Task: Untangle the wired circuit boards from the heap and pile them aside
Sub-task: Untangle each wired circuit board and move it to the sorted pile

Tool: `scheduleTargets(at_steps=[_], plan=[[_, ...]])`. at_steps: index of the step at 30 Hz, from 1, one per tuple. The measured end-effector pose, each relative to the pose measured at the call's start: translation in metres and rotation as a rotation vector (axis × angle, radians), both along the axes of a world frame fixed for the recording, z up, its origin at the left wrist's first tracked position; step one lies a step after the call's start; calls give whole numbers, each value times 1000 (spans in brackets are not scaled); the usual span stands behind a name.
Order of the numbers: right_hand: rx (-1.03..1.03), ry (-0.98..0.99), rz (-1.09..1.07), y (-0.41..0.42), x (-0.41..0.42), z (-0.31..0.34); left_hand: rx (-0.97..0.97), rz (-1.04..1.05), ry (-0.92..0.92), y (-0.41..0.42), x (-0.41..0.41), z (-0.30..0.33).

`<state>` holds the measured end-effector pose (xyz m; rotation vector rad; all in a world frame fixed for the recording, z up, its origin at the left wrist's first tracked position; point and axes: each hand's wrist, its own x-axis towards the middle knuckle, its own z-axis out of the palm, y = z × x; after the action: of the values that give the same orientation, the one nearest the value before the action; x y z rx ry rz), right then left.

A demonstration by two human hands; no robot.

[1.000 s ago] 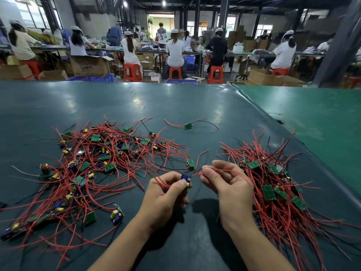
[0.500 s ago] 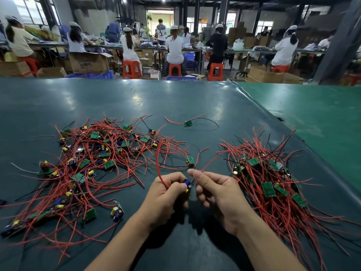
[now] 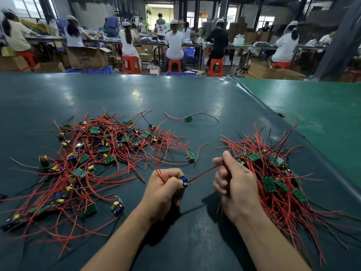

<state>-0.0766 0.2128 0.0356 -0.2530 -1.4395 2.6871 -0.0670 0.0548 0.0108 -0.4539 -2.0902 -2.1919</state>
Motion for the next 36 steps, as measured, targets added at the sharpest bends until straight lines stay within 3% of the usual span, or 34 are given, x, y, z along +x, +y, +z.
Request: scheduleTargets(at_steps=[3,8,17,22,26,29,36], plan=[[-130,-50,93,-2,1,1,-31,-22,15,-1,1,-1],[-125,22,113,4,0,3,11,-18,5,-4,1,-1],[-209,-78,74,12,-4,2,37,47,47,-1,2,0],[60,-59,283,6,1,-2,143,95,-1,0,0,0],[218,-62,462,-4,7,-6,32,16,-32,3,0,1],[197,-37,363,-1,4,-3,-7,3,-29,3,0,3],[56,30,63,10,-3,2,114,70,-11,-3,2,2]])
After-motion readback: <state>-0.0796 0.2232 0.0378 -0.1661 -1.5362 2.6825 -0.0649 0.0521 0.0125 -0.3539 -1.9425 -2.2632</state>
